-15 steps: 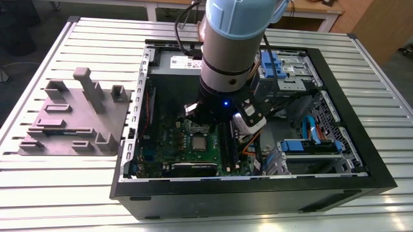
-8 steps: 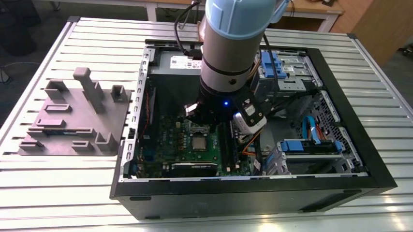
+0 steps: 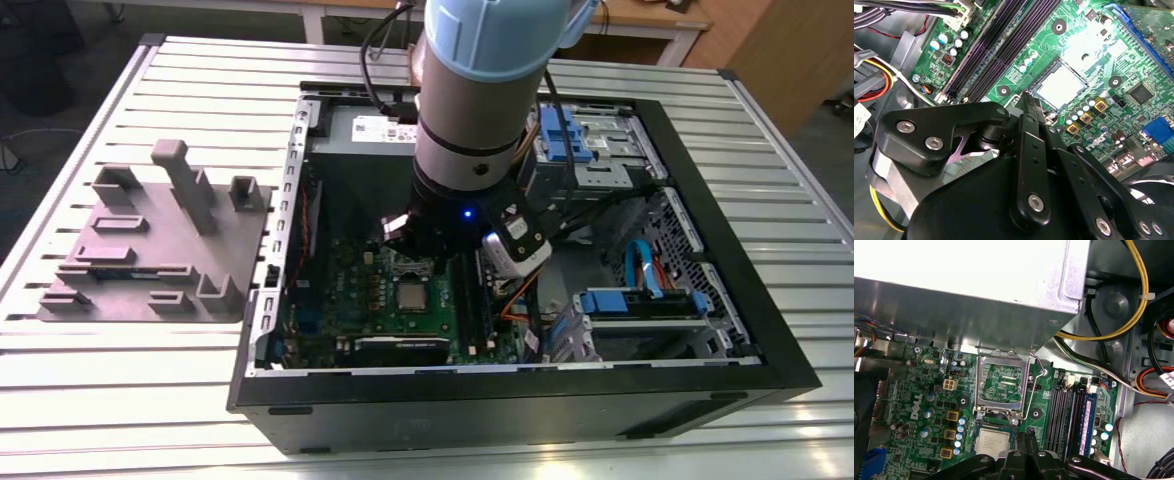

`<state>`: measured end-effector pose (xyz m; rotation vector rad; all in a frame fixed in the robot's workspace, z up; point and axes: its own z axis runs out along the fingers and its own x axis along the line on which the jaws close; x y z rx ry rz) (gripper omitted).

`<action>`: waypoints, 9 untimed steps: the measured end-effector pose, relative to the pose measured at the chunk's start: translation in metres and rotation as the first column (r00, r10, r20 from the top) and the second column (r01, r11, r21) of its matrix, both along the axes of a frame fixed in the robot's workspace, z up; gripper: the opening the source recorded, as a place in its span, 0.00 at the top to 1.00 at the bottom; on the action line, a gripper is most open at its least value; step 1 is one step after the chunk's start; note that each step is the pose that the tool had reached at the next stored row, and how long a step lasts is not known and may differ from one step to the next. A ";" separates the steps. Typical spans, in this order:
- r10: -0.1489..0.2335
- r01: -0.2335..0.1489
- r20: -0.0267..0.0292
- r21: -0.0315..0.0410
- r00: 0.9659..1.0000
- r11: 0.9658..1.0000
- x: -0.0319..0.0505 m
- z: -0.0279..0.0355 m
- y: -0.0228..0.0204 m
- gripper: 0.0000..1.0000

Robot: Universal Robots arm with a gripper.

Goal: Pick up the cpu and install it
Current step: 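Close the cpu cover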

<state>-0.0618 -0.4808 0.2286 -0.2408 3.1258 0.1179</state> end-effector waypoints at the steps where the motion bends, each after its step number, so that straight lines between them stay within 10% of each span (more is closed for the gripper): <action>1: 0.002 -0.002 0.000 0.000 1.000 1.000 0.0000 0.0000 0.0000 0.90; 6: 0.071 -0.071 0.000 0.001 0.997 0.997 0.0005 -0.0001 0.0000 0.90; 9: 0.072 -0.072 0.001 0.019 0.997 0.997 0.0036 -0.0006 0.0004 0.90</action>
